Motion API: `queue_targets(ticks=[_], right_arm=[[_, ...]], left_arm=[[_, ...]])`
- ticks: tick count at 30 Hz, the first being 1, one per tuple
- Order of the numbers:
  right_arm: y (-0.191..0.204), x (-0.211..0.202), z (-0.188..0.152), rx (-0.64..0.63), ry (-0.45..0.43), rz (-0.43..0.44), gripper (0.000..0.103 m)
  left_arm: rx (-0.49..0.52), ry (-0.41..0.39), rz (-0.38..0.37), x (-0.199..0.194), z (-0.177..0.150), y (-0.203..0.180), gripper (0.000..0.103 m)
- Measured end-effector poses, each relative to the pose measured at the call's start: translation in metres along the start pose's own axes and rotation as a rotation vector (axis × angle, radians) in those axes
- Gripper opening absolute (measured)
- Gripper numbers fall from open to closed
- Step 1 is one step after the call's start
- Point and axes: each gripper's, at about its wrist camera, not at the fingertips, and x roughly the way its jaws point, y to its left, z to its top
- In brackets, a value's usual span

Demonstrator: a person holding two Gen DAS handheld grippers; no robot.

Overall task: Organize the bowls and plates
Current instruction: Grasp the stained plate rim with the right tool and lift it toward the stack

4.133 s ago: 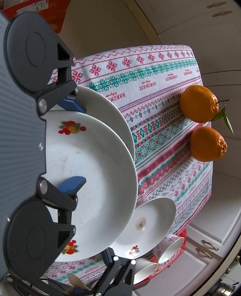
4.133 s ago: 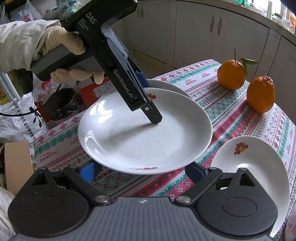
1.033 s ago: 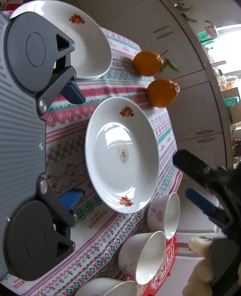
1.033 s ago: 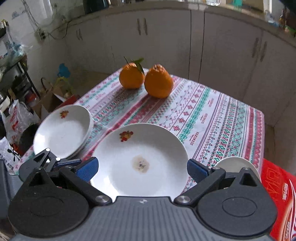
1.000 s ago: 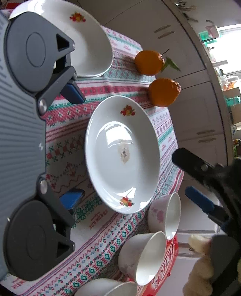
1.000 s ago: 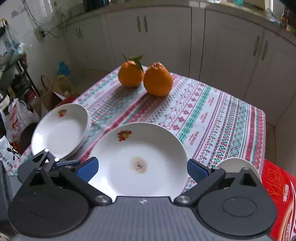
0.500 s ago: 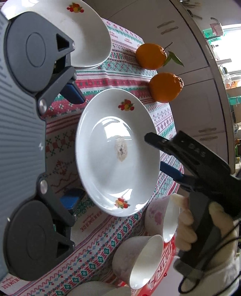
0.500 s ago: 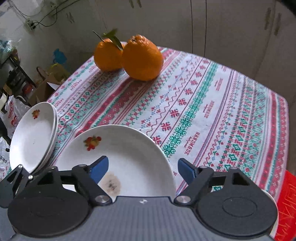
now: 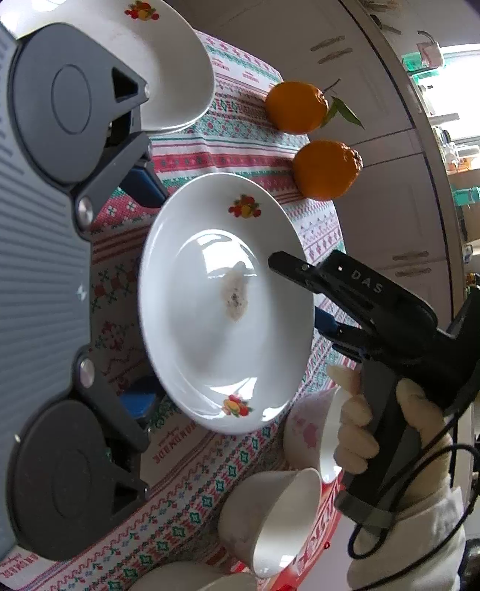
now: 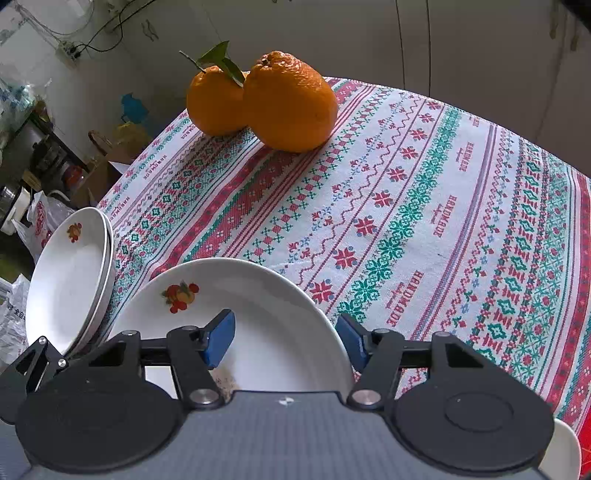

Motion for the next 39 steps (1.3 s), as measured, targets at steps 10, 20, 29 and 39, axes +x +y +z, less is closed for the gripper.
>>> queue_targets(ticks=[10, 20, 29, 39], right_arm=[[0.002, -0.006, -0.012, 0.034, 0.021, 0.016, 0.066], [0.003, -0.006, -0.014, 0.001, 0.041, 0.06, 0.066], [0.003, -0.01, -0.02, 0.036, 0.046, 0.081, 0.066], [0.02, -0.03, -0.027, 0.026, 0.03, 0.089, 0.066]], left_arm=[[0.012, 0.01, -0.021, -0.003, -0.004, 0.002, 0.097], [0.036, 0.004, -0.037, -0.01, -0.008, 0.003, 0.098], [0.043, 0.008, -0.069, -0.015, -0.01, 0.005, 0.097], [0.052, -0.007, -0.088, -0.04, -0.008, 0.009, 0.097]])
